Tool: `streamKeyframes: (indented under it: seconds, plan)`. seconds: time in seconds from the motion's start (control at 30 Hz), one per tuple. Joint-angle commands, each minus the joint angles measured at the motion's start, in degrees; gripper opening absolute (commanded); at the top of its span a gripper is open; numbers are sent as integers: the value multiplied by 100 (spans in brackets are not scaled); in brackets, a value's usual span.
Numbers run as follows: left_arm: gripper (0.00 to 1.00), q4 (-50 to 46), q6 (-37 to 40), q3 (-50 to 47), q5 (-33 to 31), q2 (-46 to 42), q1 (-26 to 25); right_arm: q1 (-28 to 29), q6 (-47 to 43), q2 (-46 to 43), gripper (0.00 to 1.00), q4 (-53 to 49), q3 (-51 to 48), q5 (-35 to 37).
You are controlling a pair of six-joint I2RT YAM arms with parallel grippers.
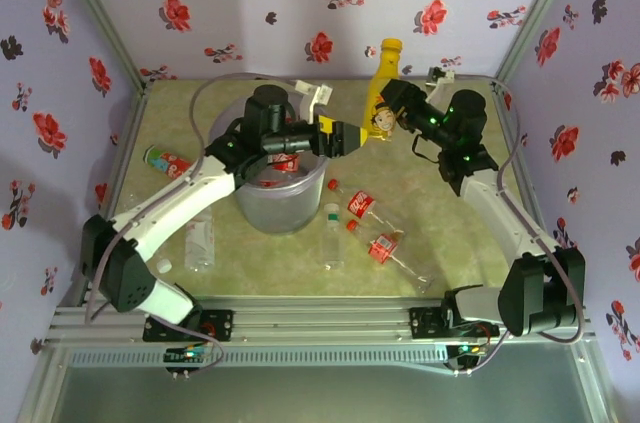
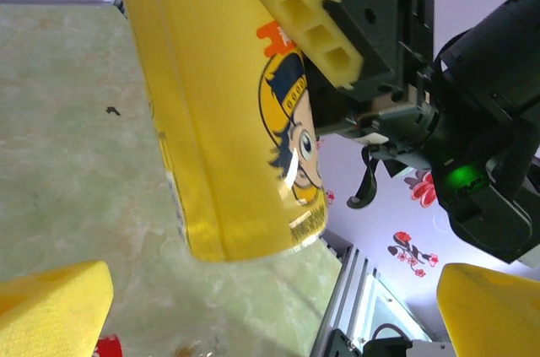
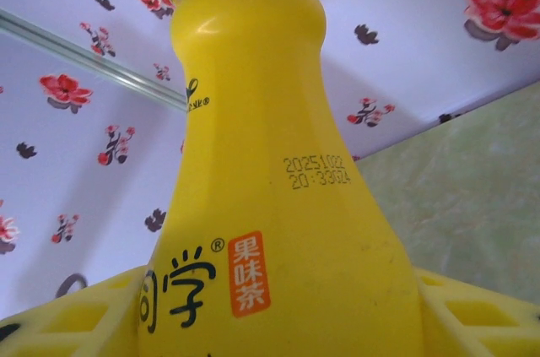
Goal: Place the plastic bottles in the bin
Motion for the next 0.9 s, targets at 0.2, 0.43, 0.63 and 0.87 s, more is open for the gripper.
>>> streamKeyframes:
  seconds: [0.2,0.43,0.63,0.87]
  plan:
    - [96,583,-406,489,167,606,-177,229,315,-99,57,638,-32,-505]
    - [89,675,-449,487,167,634,-176,468,452,-13,57,903,14,-514]
    - [79,745,-477,478,172,608,-171,606,596,175,57,1182,140,-523]
    - [62,678,-378,579,163,527,-171,645,439,169,64,973,264,-523]
